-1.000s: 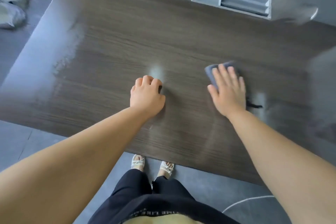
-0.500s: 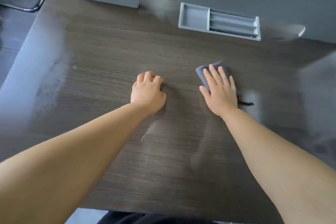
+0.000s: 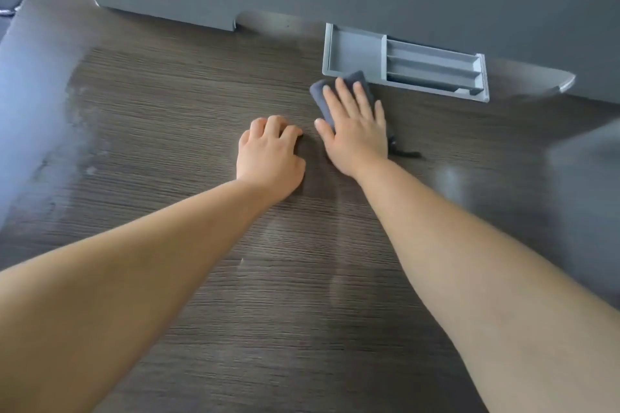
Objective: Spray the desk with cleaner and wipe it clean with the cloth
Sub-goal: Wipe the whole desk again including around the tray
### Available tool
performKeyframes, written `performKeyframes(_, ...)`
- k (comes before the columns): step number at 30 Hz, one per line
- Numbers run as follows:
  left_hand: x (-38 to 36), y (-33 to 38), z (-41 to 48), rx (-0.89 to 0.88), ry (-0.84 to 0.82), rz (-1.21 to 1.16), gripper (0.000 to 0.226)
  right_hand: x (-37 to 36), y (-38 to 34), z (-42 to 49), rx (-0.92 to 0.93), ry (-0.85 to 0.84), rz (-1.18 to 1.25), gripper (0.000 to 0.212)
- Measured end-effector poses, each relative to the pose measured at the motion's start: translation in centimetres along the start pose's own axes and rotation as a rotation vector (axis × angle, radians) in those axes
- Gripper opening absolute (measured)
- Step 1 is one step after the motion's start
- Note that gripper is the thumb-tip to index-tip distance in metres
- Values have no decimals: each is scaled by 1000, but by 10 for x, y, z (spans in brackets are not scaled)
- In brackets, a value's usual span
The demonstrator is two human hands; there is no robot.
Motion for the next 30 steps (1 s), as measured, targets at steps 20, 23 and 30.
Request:
performKeyframes(20,-17,16,91,-96,-17,226,59,15,19,78,-115,-46,-21,56)
performKeyframes(23,-22,13,91,-77,0,178,58,13,22,71,-88,-76,-14,55)
performKeyframes(30,-22,12,92,-72,14,176,60,16,17,105,-111,-97,-13,56)
Point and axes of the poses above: each hand's wrist, its own z-axis towards the middle knuckle, its own x-axis out of the back of the hand, y = z × x, the point moved 6 cm from there along z, towards the middle knuckle, and after that the axes turned 4 degrees about -x, right-handed, at the moved point
